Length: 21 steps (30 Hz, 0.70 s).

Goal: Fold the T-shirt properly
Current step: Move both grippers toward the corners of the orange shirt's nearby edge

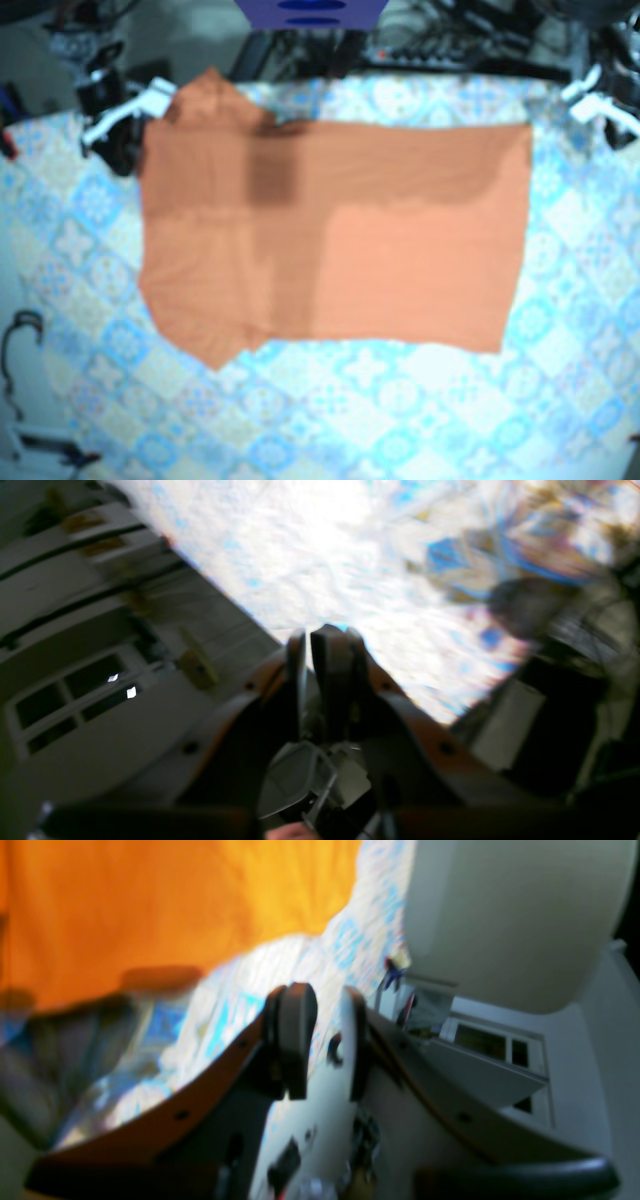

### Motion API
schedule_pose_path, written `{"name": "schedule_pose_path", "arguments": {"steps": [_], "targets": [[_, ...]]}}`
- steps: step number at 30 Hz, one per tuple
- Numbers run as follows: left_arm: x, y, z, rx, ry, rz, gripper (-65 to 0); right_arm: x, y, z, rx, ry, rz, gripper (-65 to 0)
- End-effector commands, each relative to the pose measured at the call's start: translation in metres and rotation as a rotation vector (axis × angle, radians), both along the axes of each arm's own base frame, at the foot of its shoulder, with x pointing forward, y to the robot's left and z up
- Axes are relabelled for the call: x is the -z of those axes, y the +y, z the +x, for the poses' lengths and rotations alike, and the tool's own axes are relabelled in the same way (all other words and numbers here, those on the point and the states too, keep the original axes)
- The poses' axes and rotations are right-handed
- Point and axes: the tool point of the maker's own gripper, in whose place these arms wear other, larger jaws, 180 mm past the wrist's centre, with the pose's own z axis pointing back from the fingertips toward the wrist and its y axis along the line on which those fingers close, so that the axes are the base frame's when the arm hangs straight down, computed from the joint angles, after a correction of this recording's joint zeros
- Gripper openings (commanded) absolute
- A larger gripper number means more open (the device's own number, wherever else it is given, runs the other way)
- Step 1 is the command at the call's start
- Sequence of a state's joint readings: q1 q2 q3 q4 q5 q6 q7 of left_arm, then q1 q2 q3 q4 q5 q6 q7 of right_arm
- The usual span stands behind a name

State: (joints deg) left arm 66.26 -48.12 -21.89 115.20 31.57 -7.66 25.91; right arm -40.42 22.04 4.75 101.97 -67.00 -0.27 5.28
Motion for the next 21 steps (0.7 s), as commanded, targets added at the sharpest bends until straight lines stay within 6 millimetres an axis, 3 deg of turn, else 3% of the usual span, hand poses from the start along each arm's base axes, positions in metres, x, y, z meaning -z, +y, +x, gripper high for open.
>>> {"name": "schedule_pose_path", "arguments": {"steps": [1, 7, 11, 16, 21], "targets": [[-0.005, -0.001, 0.005, 0.014, -0.013, 0.012, -57.4, -0.007, -0.007, 0.007, 0.0, -0.034, -0.014, -53.2], [-0.006, -0.001, 0.006, 0.011, -0.021, 0.01, -57.4, 0.04, -0.043, -0.006, 0.084, 0.079, -0.041, -46.7], [-0.006, 0.0, 0.006, 0.009, -0.021, 0.011, -57.4, 0.065, -0.059, -0.024, 0.128, 0.14, -0.053, -46.2], [-0.006, -0.001, 0.006, 0.009, -0.019, 0.011, -57.3, 0.073, -0.055, -0.033, 0.118, 0.138, -0.05, -46.2], [-0.006, -0.001, 0.006, 0.009, -0.019, 0.011, -49.6, 0.083, -0.049, -0.047, 0.112, 0.177, -0.041, -46.1]]}}
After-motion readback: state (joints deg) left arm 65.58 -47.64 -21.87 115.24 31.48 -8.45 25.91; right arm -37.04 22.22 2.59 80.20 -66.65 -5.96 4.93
